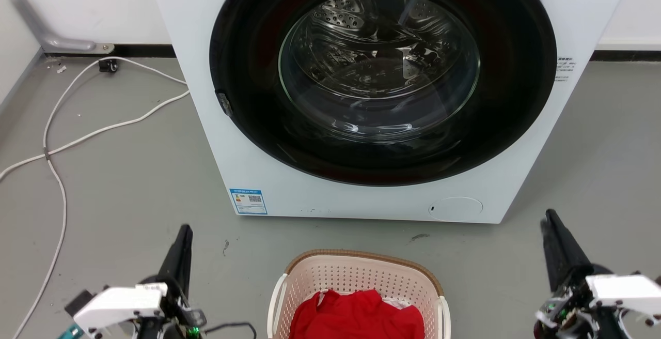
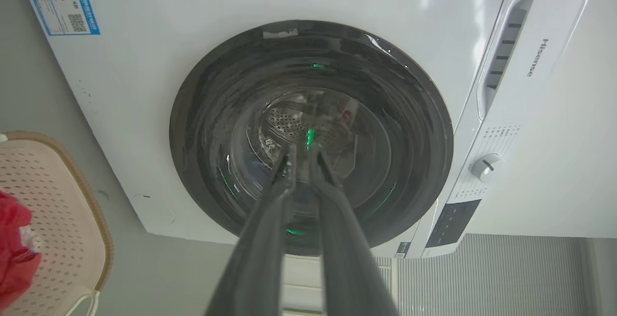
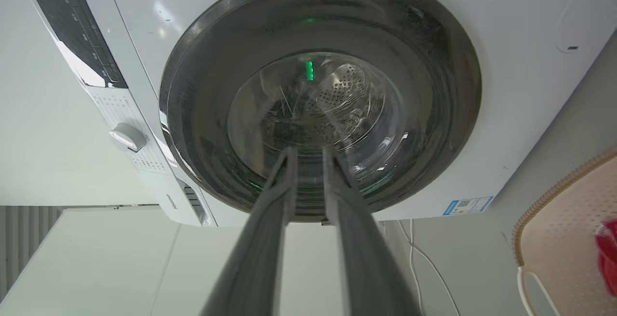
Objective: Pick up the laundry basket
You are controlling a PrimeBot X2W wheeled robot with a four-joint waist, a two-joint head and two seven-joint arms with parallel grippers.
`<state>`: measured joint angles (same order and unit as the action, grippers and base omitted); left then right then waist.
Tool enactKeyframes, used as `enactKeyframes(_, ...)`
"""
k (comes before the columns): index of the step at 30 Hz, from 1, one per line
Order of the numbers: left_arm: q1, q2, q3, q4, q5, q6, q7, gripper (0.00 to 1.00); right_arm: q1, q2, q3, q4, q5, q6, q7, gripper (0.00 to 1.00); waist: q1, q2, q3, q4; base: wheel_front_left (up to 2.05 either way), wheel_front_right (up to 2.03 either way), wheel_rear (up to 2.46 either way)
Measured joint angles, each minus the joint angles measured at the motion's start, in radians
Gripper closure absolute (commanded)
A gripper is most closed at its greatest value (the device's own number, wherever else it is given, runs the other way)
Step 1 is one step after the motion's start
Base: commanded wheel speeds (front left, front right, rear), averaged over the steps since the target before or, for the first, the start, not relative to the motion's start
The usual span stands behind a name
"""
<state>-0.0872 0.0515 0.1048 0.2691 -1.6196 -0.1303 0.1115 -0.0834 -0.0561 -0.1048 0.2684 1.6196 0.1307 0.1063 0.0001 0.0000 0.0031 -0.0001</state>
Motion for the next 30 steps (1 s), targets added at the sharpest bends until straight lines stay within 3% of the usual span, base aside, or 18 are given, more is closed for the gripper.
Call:
enactKeyframes(10, 0.021, -0.002, 0.002, -0.012, 0.08, 0.004, -0.043, 0.0, 0.023, 0.003, 0.006, -0.007, -0.079, 0.0, -0.042, 0.0, 0.0, 0.0, 0.002, -0.001, 0.0, 0.0, 0.0)
enactKeyframes(14, 0.022, -0.003, -0.001, -0.036, 0.15, 0.017, -0.062, 0.0, 0.024, 0.003, 0.006, -0.03, -0.169, 0.0, -0.062, 0.0, 0.0, 0.0, 0.003, -0.001, 0.0, 0.0, 0.0)
enactKeyframes(16, 0.025, -0.002, -0.012, -0.063, 0.239, 0.04, -0.081, 0.0, 0.028, 0.003, 0.012, -0.058, -0.271, 0.0, -0.077, 0.0, 0.0, 0.0, 0.005, -0.001, 0.0, 0.0, 0.0)
enactKeyframes(30, 0.043, -0.003, -0.068, -0.121, 0.489, 0.105, -0.133, 0.0, 0.049, 0.003, 0.046, -0.123, -0.585, 0.0, -0.129, 0.0, 0.0, 0.0, 0.009, -0.002, 0.0, 0.0, 0.0)
